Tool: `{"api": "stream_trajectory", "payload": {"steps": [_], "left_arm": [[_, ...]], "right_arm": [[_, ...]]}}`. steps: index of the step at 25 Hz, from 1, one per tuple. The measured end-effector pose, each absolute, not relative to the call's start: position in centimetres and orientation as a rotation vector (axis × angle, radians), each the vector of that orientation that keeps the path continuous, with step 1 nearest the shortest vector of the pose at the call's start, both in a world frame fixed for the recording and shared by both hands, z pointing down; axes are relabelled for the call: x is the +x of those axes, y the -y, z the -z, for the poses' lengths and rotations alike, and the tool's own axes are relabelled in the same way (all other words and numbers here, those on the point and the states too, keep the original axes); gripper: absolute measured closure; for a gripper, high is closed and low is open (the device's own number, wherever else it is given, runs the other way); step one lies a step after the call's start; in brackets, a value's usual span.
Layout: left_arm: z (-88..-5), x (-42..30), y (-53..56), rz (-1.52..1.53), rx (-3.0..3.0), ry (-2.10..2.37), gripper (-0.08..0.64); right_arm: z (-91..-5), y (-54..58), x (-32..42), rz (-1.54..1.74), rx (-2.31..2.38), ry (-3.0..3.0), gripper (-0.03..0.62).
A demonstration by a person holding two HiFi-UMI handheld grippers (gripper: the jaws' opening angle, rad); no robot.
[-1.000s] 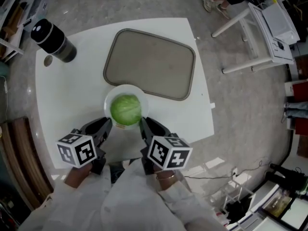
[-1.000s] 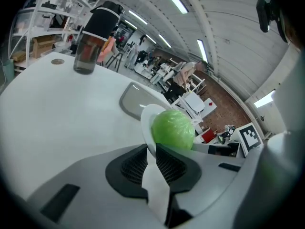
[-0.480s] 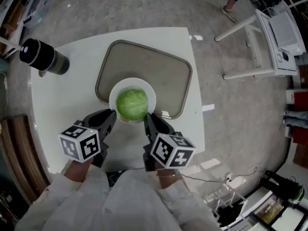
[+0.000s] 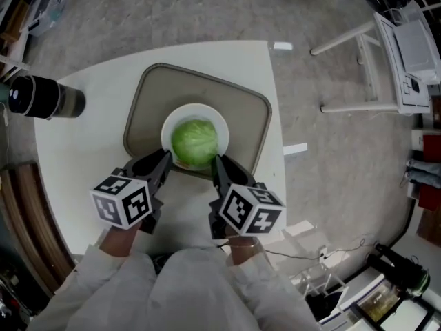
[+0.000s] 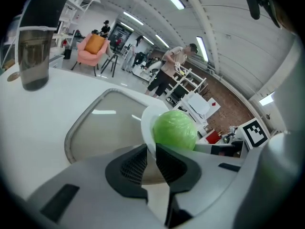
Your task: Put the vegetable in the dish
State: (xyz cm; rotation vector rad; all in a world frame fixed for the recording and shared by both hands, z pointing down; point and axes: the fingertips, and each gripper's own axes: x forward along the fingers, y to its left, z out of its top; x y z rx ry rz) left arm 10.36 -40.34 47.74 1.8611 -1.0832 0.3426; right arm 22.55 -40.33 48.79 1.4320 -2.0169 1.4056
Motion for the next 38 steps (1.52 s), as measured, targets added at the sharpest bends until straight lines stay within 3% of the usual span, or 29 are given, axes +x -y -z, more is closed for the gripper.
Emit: {"api": "stream_trajectory", "payload": {"steps": [38], "left_arm": [[-53.2, 11.1, 42.9, -0.482, 1.771, 1.16, 0.505]], "right_arm": [[-53.8, 42.9, 23.1, -1.441, 1.369, 1.944, 0.531]]}}
